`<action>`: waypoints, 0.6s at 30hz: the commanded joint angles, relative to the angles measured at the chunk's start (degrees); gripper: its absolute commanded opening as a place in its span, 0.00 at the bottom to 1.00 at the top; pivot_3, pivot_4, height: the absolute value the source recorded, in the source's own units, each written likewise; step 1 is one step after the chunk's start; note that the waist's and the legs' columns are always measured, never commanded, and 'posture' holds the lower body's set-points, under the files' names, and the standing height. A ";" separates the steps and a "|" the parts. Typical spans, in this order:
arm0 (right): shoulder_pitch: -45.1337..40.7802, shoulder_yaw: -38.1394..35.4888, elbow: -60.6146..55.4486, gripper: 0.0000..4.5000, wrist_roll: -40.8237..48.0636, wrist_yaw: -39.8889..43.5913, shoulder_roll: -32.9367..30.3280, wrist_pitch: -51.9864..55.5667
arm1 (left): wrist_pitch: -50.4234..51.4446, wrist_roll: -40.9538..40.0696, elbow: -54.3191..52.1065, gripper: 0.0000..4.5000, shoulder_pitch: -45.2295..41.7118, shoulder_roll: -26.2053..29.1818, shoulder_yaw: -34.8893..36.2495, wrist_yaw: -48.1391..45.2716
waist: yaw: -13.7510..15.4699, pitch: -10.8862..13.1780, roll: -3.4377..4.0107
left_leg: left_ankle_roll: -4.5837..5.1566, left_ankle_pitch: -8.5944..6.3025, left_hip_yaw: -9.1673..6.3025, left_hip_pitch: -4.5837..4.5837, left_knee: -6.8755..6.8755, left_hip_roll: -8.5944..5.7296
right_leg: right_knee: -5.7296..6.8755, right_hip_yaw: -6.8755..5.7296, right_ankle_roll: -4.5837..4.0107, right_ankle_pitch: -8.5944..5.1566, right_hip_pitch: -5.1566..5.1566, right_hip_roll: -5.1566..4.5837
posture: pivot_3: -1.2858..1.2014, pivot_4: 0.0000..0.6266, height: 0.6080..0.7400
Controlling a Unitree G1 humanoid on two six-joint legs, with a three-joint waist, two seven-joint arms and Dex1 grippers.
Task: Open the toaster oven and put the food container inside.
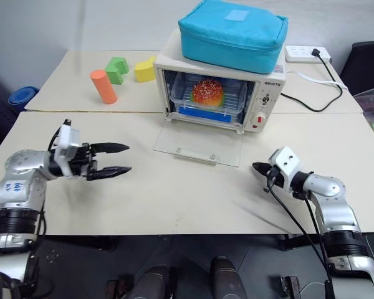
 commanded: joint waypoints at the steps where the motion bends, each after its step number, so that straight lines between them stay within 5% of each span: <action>1: -3.46 0.39 6.20 0.00 0.40 2.57 2.47 -5.17 | -0.45 -2.23 -0.81 1.00 -0.82 1.51 1.09 -4.04 | -0.11 0.00 -0.01 | 0.00 0.00 0.01 0.00 0.00 0.01 | -0.01 0.00 0.00 0.00 0.00 0.01 | 0.52 0.24 1.00; 10: -5.86 -3.53 5.74 0.00 10.04 10.87 8.90 -7.45 | 11.06 -10.51 -8.45 1.00 2.06 -0.22 3.65 -0.73 | -0.28 0.00 0.00 | -0.02 -0.04 0.00 0.00 -0.10 0.11 | 0.15 0.03 0.00 0.00 0.00 0.05 | 0.52 0.24 1.00; 18: -7.06 -8.83 -4.47 0.00 19.13 4.31 13.69 -0.56 | 16.06 -15.24 -9.36 1.00 2.70 -4.84 11.07 13.01 | -0.11 0.00 0.00 | -0.06 -0.06 -0.10 -0.01 -0.08 0.13 | 0.10 0.09 0.00 0.00 0.01 0.02 | 0.52 0.24 1.00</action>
